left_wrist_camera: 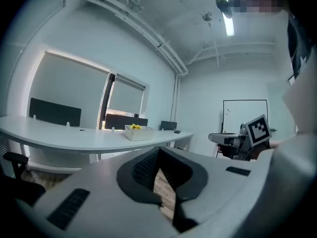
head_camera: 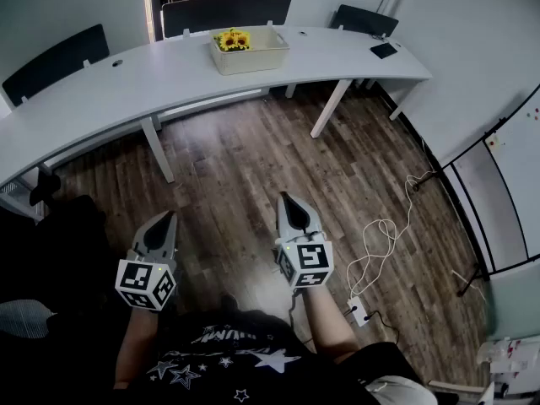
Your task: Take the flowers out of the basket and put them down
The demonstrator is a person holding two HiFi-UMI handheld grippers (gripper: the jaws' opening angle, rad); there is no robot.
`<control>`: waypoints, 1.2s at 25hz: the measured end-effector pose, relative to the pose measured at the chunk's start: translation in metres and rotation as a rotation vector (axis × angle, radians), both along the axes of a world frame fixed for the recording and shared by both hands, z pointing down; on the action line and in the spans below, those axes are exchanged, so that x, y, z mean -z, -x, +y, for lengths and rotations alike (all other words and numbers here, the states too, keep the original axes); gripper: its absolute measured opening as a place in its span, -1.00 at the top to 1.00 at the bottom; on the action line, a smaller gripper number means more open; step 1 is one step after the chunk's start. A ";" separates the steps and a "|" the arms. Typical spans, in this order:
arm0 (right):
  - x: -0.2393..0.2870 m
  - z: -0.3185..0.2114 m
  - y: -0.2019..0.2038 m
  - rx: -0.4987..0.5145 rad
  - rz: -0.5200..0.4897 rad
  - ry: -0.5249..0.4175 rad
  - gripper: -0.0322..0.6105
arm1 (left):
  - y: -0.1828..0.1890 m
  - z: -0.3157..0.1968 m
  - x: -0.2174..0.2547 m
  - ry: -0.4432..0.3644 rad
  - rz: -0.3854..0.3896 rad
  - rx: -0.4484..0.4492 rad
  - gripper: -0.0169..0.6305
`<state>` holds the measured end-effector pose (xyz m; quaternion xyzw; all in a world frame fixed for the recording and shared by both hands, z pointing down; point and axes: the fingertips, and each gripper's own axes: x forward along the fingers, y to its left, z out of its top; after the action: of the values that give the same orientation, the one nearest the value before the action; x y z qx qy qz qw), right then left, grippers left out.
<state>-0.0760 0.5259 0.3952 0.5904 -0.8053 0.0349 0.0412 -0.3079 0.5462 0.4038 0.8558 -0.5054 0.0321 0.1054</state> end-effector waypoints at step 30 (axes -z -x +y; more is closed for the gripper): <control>-0.020 -0.071 -0.034 -0.052 0.096 -0.059 0.89 | -0.039 -0.098 -0.020 0.056 -0.009 -0.033 0.92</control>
<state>-0.0419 0.4551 0.4148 0.6131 -0.7874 -0.0163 0.0615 -0.2691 0.4481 0.4243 0.8607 -0.4903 0.0517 0.1265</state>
